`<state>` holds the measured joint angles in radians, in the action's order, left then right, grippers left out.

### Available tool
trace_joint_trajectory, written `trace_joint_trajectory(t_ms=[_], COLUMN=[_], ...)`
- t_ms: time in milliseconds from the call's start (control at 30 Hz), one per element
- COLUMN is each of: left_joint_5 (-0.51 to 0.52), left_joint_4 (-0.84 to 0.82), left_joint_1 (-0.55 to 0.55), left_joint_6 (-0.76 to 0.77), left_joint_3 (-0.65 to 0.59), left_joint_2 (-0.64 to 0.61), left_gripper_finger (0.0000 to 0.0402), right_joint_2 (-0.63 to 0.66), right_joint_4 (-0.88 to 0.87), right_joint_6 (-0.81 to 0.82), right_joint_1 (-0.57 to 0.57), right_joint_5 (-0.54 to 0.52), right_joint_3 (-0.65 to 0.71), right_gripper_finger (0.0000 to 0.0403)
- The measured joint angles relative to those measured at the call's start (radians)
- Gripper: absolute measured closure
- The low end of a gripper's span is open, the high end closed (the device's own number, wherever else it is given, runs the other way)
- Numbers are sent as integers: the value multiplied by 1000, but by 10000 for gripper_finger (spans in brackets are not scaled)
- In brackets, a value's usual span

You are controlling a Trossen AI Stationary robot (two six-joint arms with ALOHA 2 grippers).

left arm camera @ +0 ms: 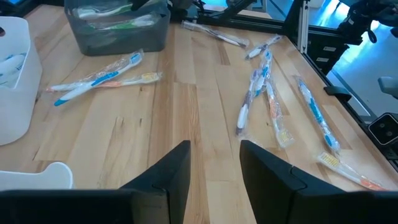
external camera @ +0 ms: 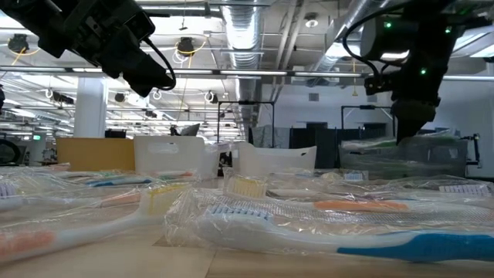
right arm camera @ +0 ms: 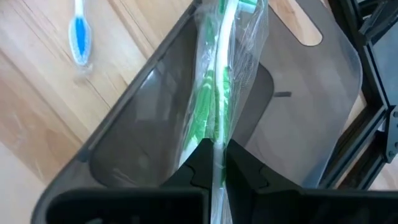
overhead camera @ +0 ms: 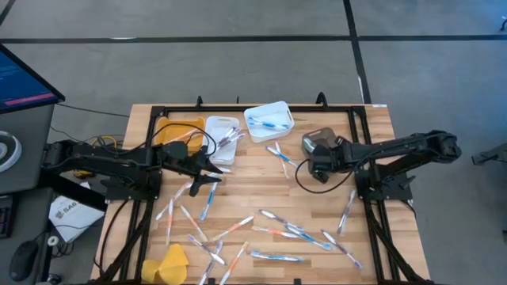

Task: Pick & Place Toothbrushes
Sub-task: Put the green toothbrush into the black bin

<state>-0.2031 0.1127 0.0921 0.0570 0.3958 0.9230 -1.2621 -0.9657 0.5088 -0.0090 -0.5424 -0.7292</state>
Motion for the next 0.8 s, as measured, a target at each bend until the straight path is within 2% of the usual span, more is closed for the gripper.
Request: trace_joint_trajectory(t_ms=[533,800], left_joint_5=[0,0], left_joint_4=[1,0], left_joint_1=[0,0], left_joint_6=[0,0], left_joint_3=[0,0], left_joint_2=[0,0], left_gripper_finger=[270,270], right_joint_2=[0,0], right_joint_4=[13,13], right_joint_6=[-49,-60], right_joint_1=[-124,-165], right_joint_5=[69,124], right_joint_3=[0,0], right_gripper_finger=[389,363])
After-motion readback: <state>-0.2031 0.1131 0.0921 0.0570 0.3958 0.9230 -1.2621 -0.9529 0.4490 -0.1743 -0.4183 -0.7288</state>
